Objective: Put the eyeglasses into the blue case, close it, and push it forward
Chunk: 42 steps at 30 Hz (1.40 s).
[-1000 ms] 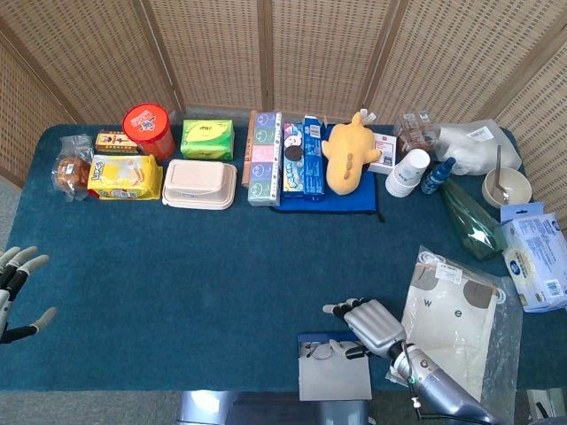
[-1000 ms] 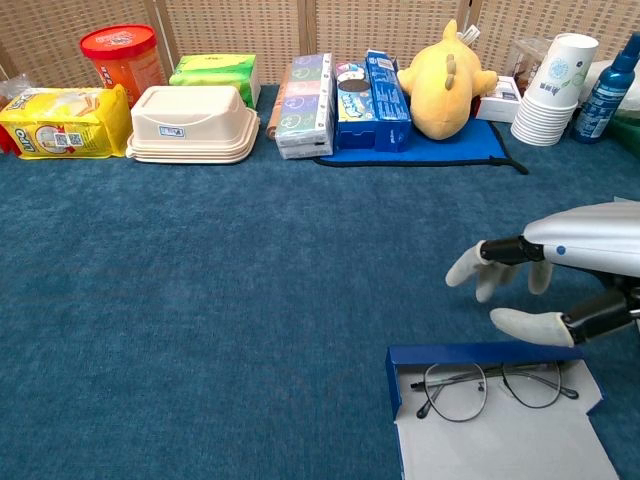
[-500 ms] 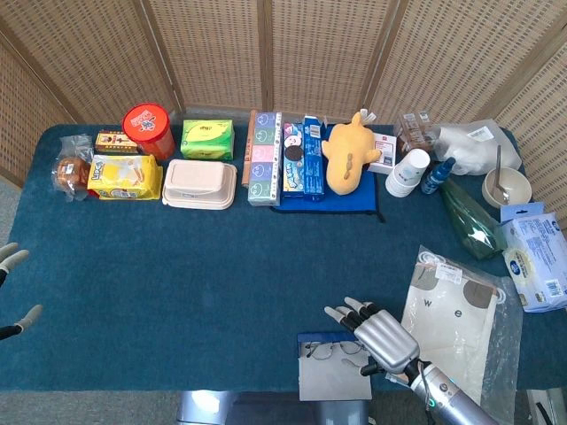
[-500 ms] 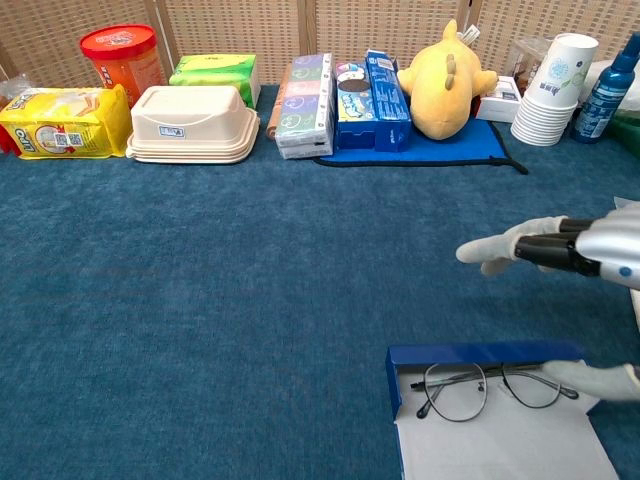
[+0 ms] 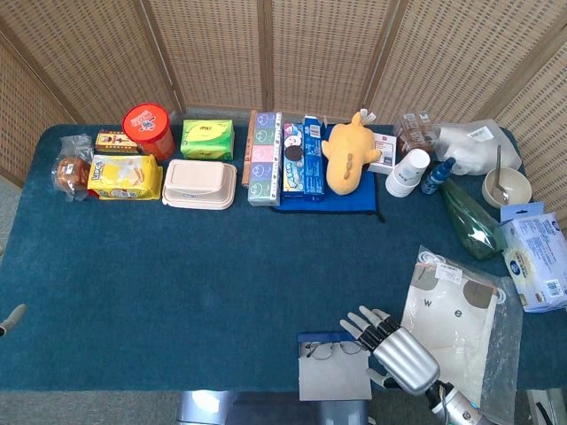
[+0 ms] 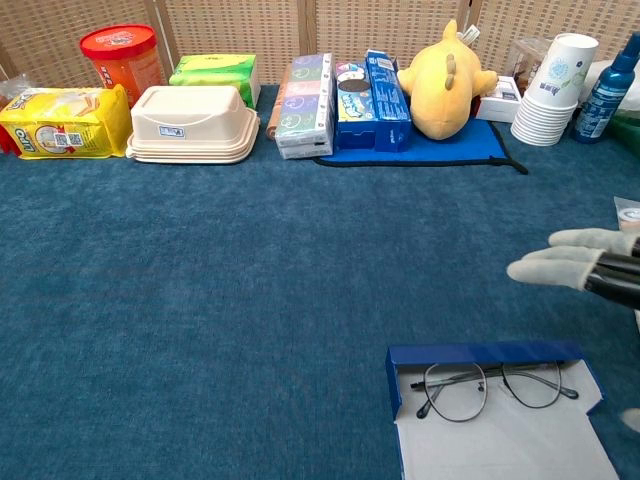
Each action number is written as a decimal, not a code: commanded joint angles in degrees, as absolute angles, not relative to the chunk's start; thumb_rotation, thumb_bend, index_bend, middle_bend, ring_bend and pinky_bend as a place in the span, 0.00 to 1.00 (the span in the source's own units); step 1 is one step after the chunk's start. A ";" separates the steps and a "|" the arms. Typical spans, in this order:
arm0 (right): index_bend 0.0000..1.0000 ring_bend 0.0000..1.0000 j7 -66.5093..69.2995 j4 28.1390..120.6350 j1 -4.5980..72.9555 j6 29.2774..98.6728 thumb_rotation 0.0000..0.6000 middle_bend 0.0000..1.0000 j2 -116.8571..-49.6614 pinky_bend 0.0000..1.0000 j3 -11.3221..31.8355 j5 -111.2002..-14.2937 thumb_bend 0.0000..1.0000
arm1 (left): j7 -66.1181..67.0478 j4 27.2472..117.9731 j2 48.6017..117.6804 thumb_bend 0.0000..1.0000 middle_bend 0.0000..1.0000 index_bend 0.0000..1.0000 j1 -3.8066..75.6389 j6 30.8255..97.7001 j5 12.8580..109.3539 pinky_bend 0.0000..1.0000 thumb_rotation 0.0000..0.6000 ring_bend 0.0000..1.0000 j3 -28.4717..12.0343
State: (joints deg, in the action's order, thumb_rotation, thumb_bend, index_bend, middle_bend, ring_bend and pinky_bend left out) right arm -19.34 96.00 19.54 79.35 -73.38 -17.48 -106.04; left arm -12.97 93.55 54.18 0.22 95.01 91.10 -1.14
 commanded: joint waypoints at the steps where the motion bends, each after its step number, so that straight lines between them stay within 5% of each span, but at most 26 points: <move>1: 0.00 0.00 -19.16 94.12 17.77 80.95 0.67 0.08 -73.52 0.19 -18.18 -107.93 0.29 | -14.21 92.85 54.47 0.21 0.11 0.10 -0.19 95.77 90.89 0.06 0.91 0.05 -1.42; 42: 0.00 0.00 -6.83 56.99 1.23 100.38 0.93 0.00 -88.94 0.09 -18.59 -119.45 0.28 | -22.34 86.87 55.40 0.21 0.11 0.07 -4.67 104.46 92.81 0.05 0.91 0.04 -2.18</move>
